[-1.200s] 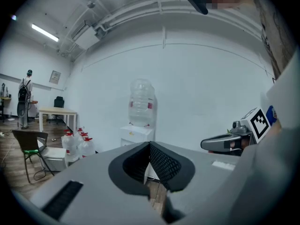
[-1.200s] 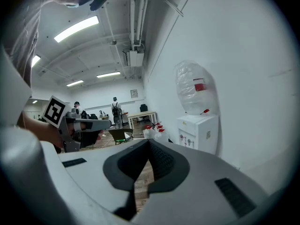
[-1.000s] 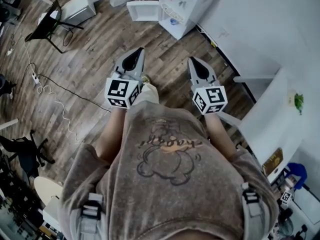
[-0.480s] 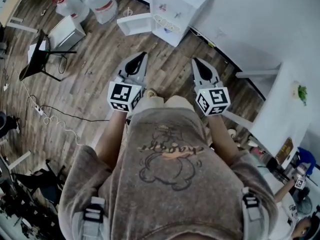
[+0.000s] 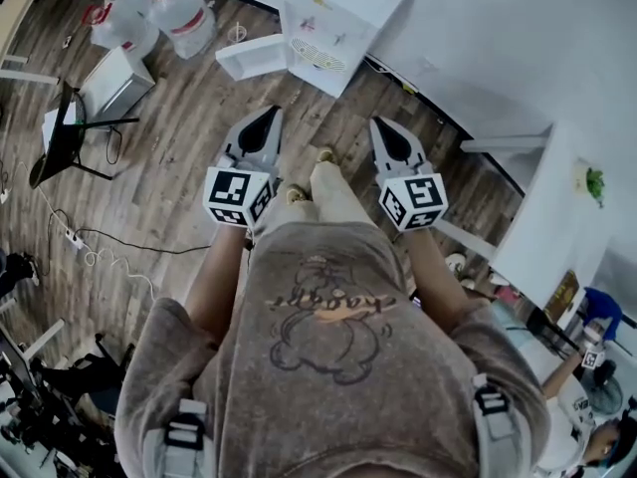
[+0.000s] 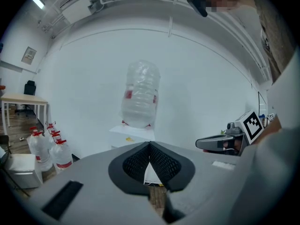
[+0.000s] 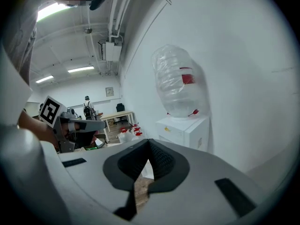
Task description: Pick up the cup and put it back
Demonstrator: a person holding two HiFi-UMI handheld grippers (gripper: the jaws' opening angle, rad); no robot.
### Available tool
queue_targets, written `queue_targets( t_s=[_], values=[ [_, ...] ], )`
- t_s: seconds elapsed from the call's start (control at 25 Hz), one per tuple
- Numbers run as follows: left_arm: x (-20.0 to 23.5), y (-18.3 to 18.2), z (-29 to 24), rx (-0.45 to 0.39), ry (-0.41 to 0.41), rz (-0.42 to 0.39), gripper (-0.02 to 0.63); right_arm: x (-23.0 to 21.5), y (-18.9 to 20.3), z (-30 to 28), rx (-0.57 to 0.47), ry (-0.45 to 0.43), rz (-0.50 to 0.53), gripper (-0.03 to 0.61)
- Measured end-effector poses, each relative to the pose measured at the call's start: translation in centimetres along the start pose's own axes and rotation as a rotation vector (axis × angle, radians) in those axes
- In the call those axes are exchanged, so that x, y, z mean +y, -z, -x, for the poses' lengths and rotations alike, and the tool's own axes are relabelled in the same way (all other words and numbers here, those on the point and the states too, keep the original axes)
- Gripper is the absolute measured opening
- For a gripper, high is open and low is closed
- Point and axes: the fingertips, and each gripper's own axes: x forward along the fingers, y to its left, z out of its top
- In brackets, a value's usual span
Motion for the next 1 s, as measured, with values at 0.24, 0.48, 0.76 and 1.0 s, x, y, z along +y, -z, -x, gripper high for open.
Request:
queue_targets(
  t_s=[0.24,0.48,0.76,1.0],
  values=[
    [1.7,-1.1,-2.5,-0.007,-0.026,0.008,0.003,-2.4,-0.5,-3.3,0.020,-0.037,-0.001,0.002],
    [3.9,-0.6,-5.4,-0.004,-0.023,0.006,0.003,-3.4,-0.2,-6.8,0.033,-0.065,0.001,0.002],
    [6.4,3.5,-7.2,0.016,0.003,0.020,0.003,-3.5,3.5,-9.8,0.027,-0.035,-0.031,0.002],
    [8.5,8.5,-8.4,0.020,0.040,-0.009,0.003,-4.1,8.7,-12.3,0.015,-0.004,-0.025,0.002]
  ],
)
